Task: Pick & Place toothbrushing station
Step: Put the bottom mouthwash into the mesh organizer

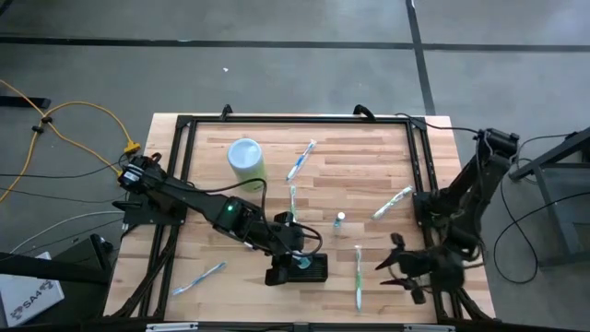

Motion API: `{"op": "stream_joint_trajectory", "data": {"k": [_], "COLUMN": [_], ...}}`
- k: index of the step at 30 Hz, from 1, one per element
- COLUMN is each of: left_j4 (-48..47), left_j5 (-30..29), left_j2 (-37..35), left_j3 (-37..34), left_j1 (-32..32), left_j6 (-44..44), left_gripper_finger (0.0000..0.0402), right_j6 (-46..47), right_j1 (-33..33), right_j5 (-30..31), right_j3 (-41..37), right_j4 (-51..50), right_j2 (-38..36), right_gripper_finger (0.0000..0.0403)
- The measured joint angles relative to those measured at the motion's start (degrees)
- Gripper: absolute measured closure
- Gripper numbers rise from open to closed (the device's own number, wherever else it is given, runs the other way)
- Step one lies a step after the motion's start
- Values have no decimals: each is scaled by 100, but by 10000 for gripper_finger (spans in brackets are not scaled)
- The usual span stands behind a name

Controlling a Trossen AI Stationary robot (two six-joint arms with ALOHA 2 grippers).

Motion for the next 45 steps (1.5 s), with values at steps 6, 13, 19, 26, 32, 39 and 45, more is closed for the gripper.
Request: {"op": "stream_joint_trajectory", "data": {"k": [6, 13, 19, 26, 32, 39, 45], "left_j4": [0, 0, 0, -4, -7, -112, -118], "left_j5": [-23, -21, -21, -23, -65, -69, -72], "left_j2": [-1, -1, -1, 2, 0, 1, -1], "left_j3": [0, 0, 0, 0, 0, 0, 0], "left_j1": [0, 0, 0, 0, 0, -36, -74], "left_j6": [1, 1, 20, 145, 150, 16, -8], "left_gripper_finger": [302, 302, 302, 302, 302, 302, 302], "right_j6": [66, 494, 499, 496, 492, 492, 490], "right_j1": [601, 681, 675, 673, 673, 673, 673], "right_j5": [1328, 922, 252, 200, 199, 199, 199], "right_j3": [0, 0, 0, 0, 0, 0, -2], "right_j4": [-25, -6, 15, 110, 121, 121, 121], "right_j2": [-62, -62, -62, -62, -62, -61, -59], "right_gripper_finger": [230, 230, 230, 230, 230, 230, 230]}}
